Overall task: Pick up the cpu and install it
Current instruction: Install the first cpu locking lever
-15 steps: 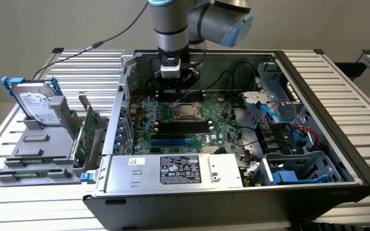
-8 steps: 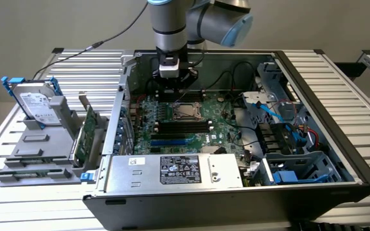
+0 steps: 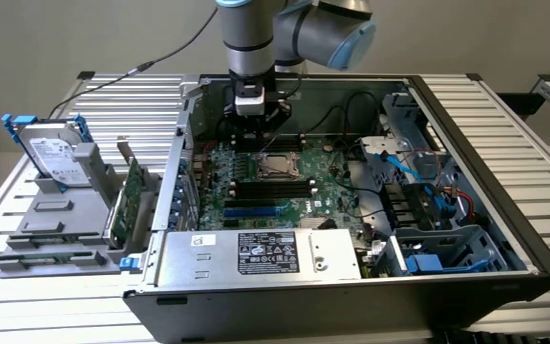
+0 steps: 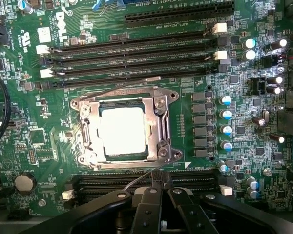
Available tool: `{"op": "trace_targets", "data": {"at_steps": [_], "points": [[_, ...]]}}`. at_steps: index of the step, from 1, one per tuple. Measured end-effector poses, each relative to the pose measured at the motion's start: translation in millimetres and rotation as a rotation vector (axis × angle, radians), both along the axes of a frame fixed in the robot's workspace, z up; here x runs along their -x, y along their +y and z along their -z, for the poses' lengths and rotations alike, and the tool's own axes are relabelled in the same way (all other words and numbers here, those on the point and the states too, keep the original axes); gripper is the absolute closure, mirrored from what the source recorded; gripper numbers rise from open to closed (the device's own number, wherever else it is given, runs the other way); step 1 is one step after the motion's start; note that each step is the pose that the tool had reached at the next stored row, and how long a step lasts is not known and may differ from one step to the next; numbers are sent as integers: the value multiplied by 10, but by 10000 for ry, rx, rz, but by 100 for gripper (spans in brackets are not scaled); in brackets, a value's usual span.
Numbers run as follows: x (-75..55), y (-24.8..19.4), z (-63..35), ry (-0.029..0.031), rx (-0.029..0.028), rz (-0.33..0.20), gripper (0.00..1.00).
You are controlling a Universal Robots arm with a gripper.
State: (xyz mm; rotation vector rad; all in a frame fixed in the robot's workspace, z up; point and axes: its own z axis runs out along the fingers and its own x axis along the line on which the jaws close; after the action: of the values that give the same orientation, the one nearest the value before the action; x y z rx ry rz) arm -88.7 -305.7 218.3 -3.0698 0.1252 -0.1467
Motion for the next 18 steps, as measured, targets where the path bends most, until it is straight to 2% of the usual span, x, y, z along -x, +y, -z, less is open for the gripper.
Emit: {"op": "trace_targets", "data": {"at_steps": [18], "points": [[-14, 0, 96, 0, 1, -625, 89]]}}
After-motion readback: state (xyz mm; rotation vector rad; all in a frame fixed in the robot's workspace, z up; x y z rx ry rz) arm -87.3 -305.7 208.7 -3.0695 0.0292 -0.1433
